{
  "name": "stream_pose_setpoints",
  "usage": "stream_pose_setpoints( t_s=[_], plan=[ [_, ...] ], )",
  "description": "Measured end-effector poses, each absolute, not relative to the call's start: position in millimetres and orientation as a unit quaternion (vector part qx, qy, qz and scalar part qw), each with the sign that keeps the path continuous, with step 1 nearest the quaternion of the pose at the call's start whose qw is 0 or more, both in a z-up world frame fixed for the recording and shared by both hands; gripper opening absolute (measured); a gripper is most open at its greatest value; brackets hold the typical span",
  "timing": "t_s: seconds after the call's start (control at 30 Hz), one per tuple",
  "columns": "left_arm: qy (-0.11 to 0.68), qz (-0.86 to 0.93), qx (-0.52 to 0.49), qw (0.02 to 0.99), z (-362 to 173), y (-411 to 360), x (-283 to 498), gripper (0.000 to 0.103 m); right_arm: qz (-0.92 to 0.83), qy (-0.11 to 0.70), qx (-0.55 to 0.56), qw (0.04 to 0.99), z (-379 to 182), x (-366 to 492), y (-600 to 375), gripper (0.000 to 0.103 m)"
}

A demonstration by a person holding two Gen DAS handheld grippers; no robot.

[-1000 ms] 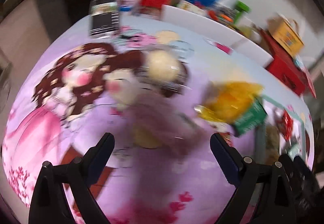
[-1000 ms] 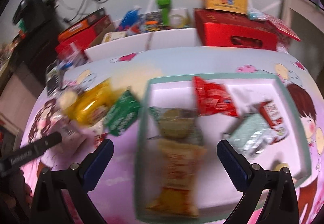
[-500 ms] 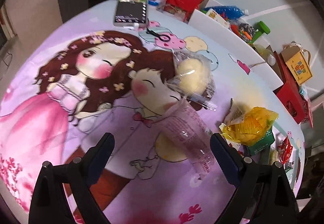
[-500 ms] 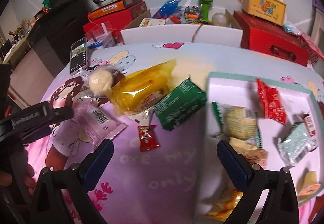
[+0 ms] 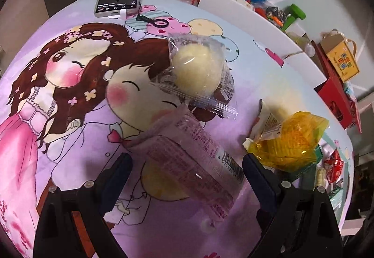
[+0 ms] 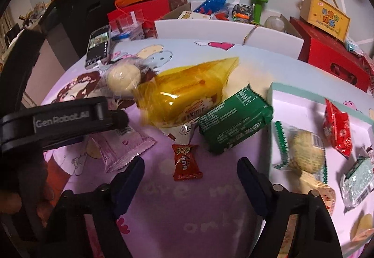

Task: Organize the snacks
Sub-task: 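Grasp the pink bread packet with the left gripper while the right grasps the small red candy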

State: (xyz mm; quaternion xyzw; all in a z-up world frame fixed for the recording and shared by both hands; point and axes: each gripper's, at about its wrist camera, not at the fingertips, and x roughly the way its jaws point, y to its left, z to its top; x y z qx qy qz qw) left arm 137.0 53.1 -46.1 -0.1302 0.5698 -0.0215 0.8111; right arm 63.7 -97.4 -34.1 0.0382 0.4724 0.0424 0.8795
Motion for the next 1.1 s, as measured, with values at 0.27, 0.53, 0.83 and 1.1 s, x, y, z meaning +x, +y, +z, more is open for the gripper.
stream_pose_setpoints(
  t_s=[0.27, 0.53, 0.83, 1.1],
  plan=[
    [0.561, -0.012, -0.09, 0.823, -53.3, 41.5, 142.8, 0.095, 0.043, 0.48, 0.034, 0.875, -48.7, 68.4, -96.7, 0.074],
    [0.569, -0.004, -0.084, 0.818, -56.7, 37.0, 145.2, 0.095, 0.04, 0.475, 0.016, 0.879, -51.2, 69.6, -94.0, 0.058],
    [0.576, -0.012, -0.082, 0.813, -54.4, 36.4, 139.5, 0.088, 0.041, 0.472, 0.02, 0.881, -49.0, 69.2, -96.6, 0.031],
    [0.57, -0.033, -0.091, 0.816, -43.6, 37.7, 131.1, 0.056, 0.042, 0.471, 0.026, 0.881, -47.4, 67.2, -99.2, 0.028]
  ],
)
